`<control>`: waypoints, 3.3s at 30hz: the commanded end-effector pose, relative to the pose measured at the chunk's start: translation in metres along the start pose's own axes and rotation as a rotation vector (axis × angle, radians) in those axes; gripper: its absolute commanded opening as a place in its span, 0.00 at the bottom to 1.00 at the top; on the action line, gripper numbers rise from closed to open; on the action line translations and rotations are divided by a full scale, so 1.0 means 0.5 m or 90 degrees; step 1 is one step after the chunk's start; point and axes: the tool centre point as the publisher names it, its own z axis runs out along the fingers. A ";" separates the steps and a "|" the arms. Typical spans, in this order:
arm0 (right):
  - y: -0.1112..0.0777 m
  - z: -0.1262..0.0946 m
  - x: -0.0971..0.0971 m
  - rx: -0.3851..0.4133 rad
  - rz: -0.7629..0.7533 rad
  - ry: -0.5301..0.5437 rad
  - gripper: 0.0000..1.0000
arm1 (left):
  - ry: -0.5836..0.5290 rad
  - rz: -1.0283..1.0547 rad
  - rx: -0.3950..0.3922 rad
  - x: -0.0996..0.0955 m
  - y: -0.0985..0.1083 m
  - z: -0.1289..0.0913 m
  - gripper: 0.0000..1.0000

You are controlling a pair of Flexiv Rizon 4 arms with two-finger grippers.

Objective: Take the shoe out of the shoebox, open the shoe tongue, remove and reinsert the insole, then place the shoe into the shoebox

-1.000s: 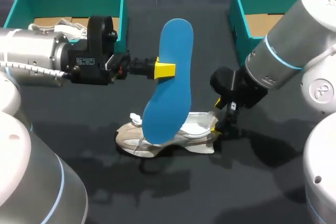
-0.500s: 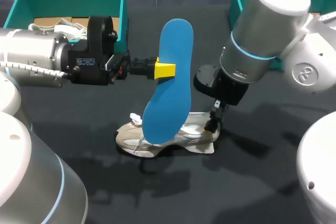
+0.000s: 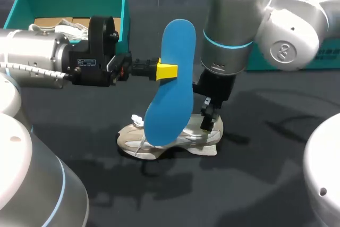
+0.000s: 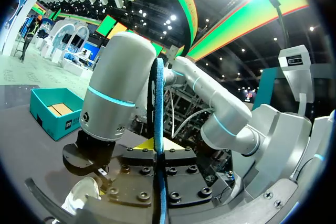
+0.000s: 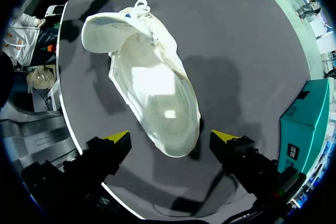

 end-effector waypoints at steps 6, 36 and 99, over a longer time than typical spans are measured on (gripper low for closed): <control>0.048 -0.002 -0.020 -0.006 -0.007 -0.011 1.00 | -0.001 0.000 0.002 0.000 0.002 0.003 0.00; 0.117 0.034 -0.031 0.036 -0.085 0.000 1.00 | -0.001 0.000 0.002 0.000 0.002 0.003 0.00; 0.096 0.053 -0.008 0.029 0.055 0.056 0.00 | -0.001 0.000 0.002 0.000 0.002 0.003 0.00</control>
